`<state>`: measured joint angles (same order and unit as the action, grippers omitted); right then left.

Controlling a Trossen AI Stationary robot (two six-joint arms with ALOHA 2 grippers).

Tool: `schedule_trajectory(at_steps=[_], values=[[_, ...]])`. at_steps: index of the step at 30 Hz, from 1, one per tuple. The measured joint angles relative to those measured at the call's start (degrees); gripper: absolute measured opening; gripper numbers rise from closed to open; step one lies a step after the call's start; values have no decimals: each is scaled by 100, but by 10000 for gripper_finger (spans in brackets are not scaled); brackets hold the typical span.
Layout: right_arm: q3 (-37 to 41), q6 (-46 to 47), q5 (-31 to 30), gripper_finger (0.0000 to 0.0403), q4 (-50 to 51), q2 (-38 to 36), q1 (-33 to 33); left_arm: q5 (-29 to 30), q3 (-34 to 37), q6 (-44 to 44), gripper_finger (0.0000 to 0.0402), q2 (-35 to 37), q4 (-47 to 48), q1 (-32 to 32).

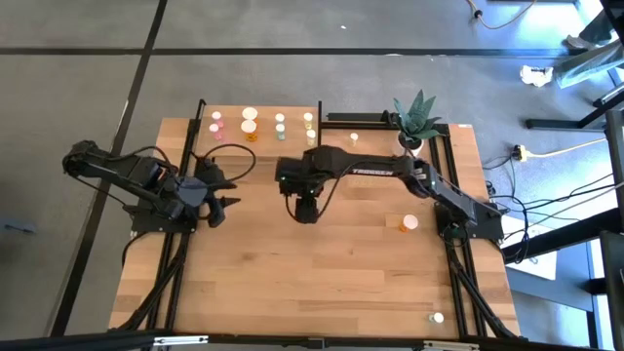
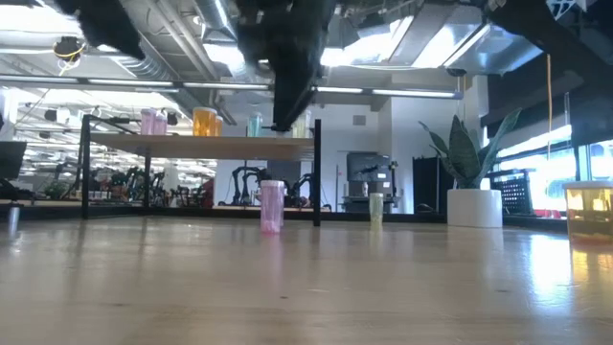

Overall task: Pick and place medicine bottles onto shelf by color
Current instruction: Put the pink pill bottle on the shelf aligned with the other pink pill bottles

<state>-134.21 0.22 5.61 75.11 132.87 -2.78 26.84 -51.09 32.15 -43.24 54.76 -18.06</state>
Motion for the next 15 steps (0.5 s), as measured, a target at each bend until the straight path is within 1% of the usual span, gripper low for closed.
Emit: schedule_trajectory(at_steps=[2, 6, 10, 15], values=[[0, 106, -4, 156, -9, -184, 23, -111, 0, -314, 190, -126, -323, 0], [0, 121, -13, 156, -47, -557, 131, -150, -7, -834, 190, -585, -775, -2], [-9, 88, -2, 156, -70, -896, 282, -160, -7, -1126, 190, -1103, -1159, -11], [-7, -56, -13, 156, -54, -1263, 514, -327, -7, -1386, 190, -1719, -1822, -11]])
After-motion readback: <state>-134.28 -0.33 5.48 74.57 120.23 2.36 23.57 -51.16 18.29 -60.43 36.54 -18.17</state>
